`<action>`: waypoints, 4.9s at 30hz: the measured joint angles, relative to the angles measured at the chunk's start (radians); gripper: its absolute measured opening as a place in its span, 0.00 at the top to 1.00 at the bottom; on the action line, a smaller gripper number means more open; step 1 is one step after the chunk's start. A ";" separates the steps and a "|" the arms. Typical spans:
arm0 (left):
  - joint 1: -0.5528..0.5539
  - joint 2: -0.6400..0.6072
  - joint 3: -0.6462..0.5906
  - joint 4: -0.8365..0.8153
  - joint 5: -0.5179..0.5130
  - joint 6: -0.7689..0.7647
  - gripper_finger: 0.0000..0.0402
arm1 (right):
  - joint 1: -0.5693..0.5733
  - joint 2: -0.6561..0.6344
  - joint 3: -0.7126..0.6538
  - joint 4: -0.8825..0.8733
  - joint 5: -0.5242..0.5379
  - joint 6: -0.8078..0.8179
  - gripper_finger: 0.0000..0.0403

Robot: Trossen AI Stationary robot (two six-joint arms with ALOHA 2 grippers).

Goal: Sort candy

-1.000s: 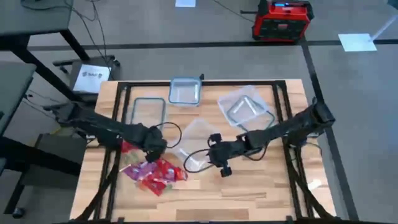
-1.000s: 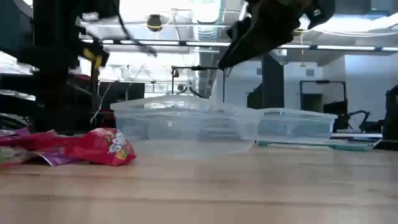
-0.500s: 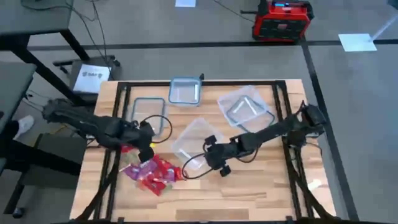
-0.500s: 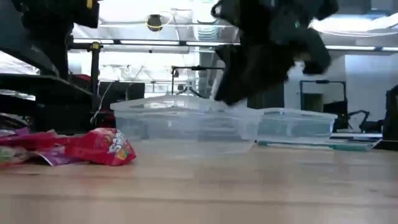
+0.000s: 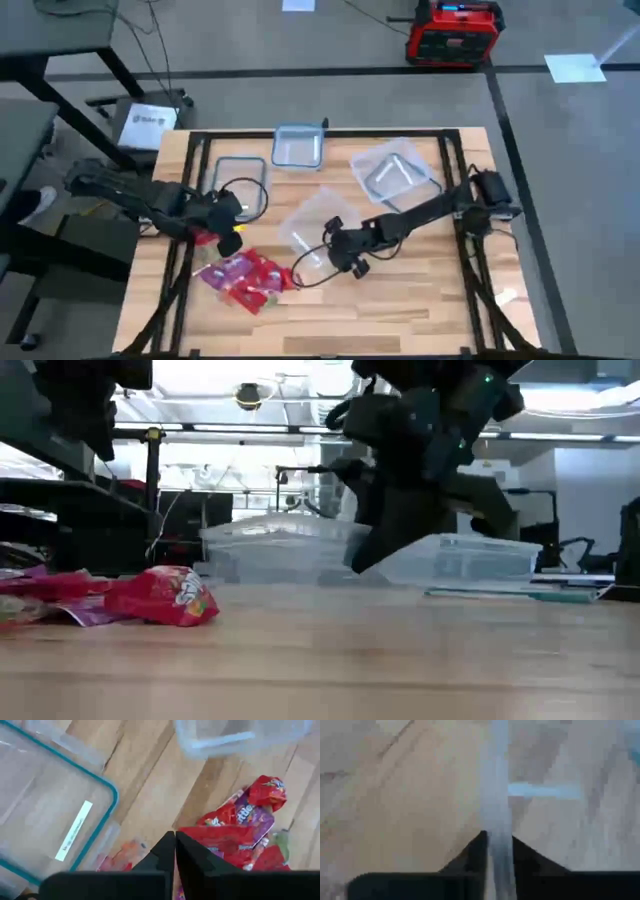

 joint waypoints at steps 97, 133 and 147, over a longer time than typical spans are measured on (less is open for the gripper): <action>0.014 -0.132 0.327 0.093 -0.134 0.294 1.00 | -0.216 0.390 1.230 -0.842 -0.235 0.101 0.45; 0.860 0.633 0.326 0.627 0.173 0.625 1.00 | 0.302 -0.398 -0.284 0.233 0.447 0.986 0.49; 0.904 0.852 0.329 0.688 0.326 0.611 1.00 | 0.332 -0.320 -0.287 0.240 0.447 0.987 0.49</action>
